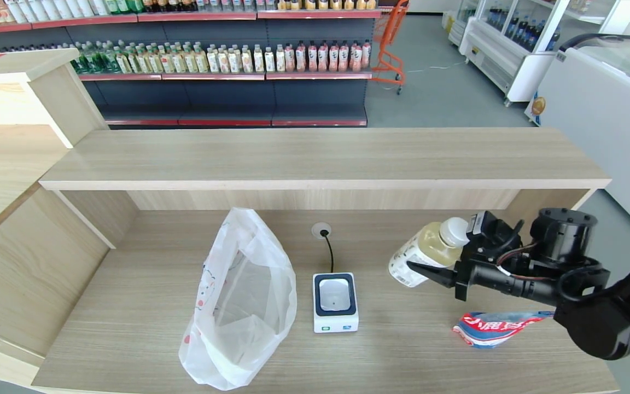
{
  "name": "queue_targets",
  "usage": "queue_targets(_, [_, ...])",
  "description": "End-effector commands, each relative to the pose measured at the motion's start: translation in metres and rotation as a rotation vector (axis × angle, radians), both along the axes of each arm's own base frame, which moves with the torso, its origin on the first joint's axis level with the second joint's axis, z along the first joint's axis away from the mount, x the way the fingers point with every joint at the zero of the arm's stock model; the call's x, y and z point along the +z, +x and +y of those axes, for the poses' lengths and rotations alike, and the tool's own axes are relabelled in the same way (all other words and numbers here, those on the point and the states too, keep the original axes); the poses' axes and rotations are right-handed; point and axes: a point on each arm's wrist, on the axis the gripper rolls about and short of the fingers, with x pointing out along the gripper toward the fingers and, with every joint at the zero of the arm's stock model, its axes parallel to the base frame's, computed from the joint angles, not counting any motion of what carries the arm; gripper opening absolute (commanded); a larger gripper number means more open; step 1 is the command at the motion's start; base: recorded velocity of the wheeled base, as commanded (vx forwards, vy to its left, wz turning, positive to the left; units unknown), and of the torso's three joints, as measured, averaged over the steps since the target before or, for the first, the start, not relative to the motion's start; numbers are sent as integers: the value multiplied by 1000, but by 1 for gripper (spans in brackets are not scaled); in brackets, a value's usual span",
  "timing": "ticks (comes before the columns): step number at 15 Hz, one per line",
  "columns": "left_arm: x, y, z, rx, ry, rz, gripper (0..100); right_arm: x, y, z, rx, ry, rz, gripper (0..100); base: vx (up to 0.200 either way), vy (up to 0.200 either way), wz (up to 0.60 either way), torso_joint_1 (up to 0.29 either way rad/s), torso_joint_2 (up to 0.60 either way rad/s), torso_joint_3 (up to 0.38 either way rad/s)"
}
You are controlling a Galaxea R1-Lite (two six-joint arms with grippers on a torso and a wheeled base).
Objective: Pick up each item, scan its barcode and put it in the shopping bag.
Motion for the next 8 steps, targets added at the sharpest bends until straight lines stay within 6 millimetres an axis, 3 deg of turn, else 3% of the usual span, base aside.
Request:
queue_targets(1, [0,0,0,0,0,-1,100,-33,16,16,74,-22,9,0,0,0,0,0,0,0])
queue_targets(3, [0,0,0,0,0,-1,100,-49,18,32,170,-29,-61,0,0,0,0,0,0,0])
queue_targets(8, [0,0,0,0,0,1,100,-70,26,50,260,-38,-166,0,0,0,0,0,0,0])
